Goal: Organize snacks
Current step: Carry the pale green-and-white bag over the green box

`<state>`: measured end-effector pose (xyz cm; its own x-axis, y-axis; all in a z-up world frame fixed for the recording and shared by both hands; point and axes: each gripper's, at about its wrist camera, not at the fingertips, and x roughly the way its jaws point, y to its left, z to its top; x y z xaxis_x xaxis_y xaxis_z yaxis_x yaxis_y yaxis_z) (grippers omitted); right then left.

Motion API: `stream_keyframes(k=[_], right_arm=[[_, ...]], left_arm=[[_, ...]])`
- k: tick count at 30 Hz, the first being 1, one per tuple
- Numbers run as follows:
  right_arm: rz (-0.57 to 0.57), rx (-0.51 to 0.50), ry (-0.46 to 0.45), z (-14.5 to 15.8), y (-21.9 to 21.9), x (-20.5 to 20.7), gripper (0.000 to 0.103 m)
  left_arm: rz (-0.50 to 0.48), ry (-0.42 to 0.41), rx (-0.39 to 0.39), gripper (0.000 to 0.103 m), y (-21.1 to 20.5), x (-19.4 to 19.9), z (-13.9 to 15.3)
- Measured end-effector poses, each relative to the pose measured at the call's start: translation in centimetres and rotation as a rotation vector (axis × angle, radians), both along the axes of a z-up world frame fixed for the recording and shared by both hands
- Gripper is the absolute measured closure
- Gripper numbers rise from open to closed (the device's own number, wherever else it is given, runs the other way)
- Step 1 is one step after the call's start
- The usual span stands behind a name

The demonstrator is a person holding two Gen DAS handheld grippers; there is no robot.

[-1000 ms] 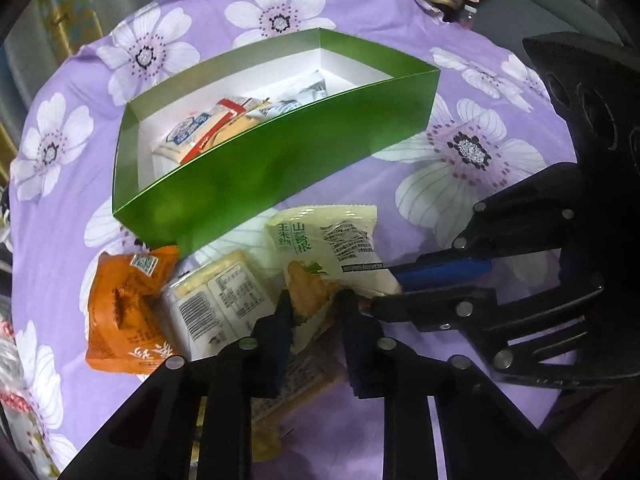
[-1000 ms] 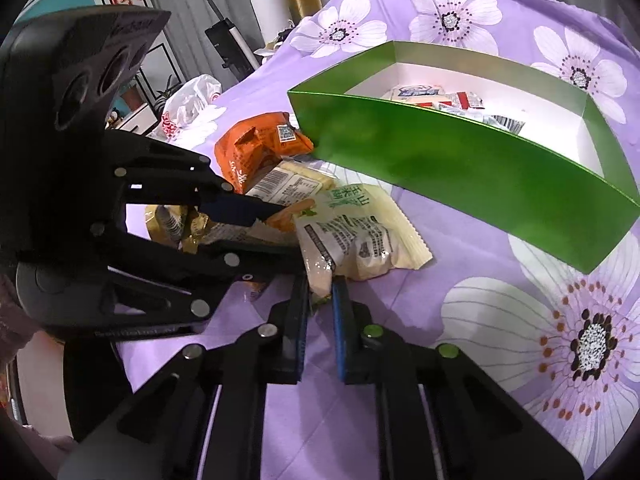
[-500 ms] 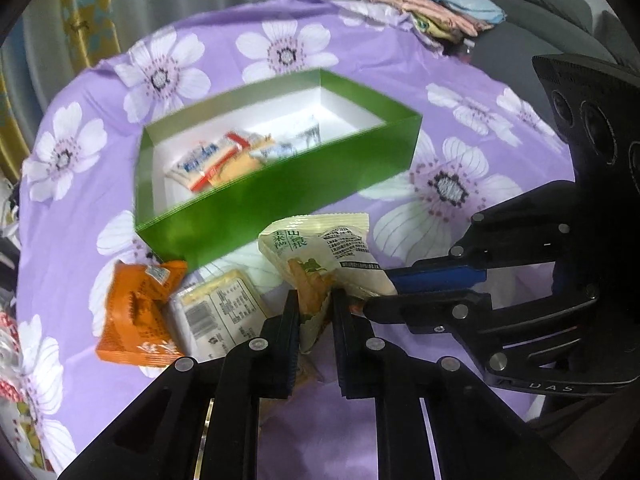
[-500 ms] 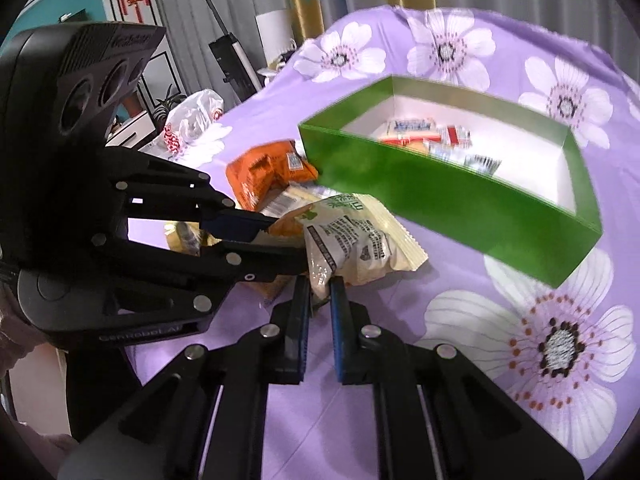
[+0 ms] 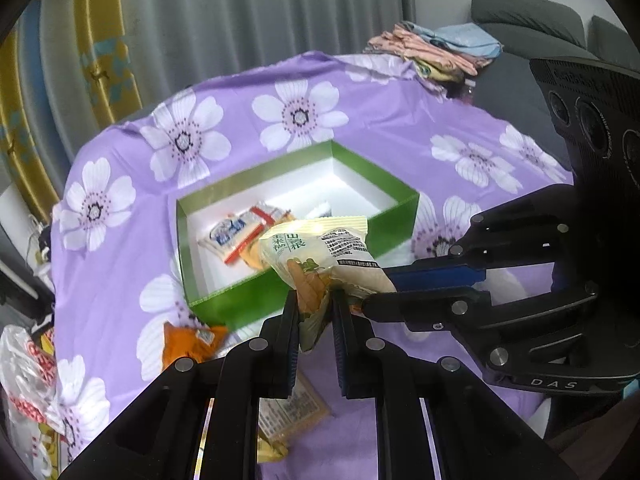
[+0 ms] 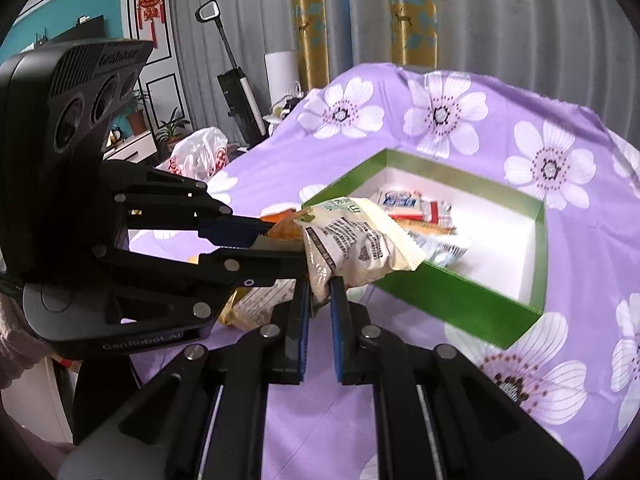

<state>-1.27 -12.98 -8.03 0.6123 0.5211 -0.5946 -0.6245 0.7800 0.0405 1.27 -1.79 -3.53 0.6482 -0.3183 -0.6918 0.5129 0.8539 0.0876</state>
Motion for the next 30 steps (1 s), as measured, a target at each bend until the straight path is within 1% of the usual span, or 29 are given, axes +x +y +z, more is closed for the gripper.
stream_keyframes(k=[9, 17, 24, 30], right_arm=[[-0.024, 0.008, -0.055, 1.6, -0.4, 1.2, 0.092], [-0.032, 0.011, -0.073, 2.2, -0.7, 2.9, 0.092], [-0.039, 0.010, -0.081, 2.3, -0.8, 4.8, 0.092], [-0.048, 0.007, -0.079, 2.0, -1.0, 6.8, 0.092]], left_arm=[[0.007, -0.052, -0.004, 0.089, -0.7, 1.5, 1.9], [0.017, -0.057, -0.024, 0.089, -1.0, 3.7, 2.5], [0.033, -0.051, -0.035, 0.089, -1.2, 5.6, 2.5], [0.038, -0.043, -0.026, 0.089, -1.6, 7.4, 2.1]])
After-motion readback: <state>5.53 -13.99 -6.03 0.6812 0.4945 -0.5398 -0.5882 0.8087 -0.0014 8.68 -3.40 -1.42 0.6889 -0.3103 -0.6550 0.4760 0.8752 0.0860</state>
